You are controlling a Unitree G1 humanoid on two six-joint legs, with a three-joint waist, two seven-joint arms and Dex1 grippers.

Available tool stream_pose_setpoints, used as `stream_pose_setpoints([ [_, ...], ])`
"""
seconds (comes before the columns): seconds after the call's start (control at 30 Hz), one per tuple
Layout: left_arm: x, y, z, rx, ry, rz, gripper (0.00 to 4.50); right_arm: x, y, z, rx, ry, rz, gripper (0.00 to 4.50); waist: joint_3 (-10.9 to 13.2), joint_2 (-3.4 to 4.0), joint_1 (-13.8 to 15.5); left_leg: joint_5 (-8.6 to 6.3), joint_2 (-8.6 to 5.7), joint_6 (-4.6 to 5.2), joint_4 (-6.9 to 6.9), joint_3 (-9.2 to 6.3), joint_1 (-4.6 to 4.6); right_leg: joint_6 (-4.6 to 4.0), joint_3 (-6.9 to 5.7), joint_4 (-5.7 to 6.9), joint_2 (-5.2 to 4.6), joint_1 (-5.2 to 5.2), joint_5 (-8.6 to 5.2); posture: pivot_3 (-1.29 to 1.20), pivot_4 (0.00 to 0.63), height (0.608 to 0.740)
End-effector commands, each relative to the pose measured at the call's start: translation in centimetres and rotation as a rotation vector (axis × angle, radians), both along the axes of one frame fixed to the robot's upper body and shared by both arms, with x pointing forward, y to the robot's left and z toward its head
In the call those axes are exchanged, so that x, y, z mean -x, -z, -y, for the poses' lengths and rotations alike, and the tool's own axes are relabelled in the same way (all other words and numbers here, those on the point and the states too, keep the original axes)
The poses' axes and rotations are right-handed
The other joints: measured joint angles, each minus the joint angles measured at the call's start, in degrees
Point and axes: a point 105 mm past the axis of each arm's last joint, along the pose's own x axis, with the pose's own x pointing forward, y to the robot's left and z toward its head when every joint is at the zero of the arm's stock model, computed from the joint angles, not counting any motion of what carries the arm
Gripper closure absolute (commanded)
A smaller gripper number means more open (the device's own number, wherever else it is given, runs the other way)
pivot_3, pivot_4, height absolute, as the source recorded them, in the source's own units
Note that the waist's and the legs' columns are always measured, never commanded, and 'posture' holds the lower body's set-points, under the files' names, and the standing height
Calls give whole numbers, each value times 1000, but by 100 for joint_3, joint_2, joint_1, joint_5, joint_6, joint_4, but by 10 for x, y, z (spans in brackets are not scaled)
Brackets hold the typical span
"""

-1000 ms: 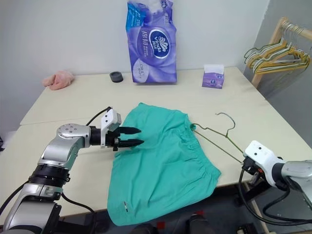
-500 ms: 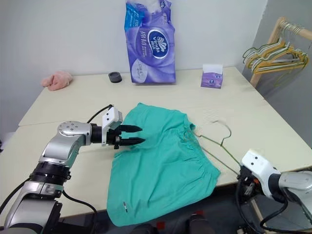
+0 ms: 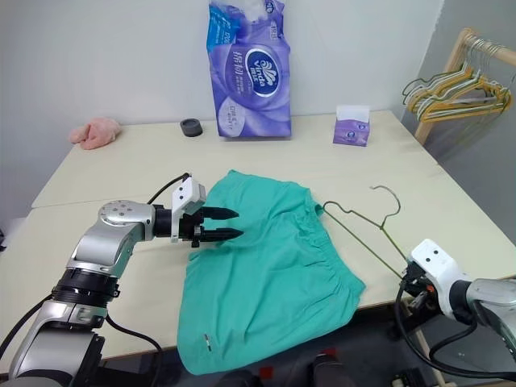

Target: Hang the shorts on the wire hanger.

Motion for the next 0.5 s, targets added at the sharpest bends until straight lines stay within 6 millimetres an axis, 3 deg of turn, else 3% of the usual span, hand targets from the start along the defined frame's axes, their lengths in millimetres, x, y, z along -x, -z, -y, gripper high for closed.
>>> stream_pose_setpoints([
  [0.03,0,-14,5,14,23,46,1827,0,-8,-10,15,-55,31,4500,0,0,0,0,0,0,0,0,0,0,0,0,0,0,0,-155,69,740],
  [0.2,0,-14,6,16,22,45,1827,6,-5,-21,14,-108,9,4500,0,0,-1,0,0,0,0,0,0,0,0,0,0,0,0,-157,70,740],
  [0.5,0,-13,7,15,25,44,1827,6,3,-20,27,-100,-5,4500,0,0,0,0,0,0,1,0,0,0,0,0,0,0,0,-160,71,740],
])
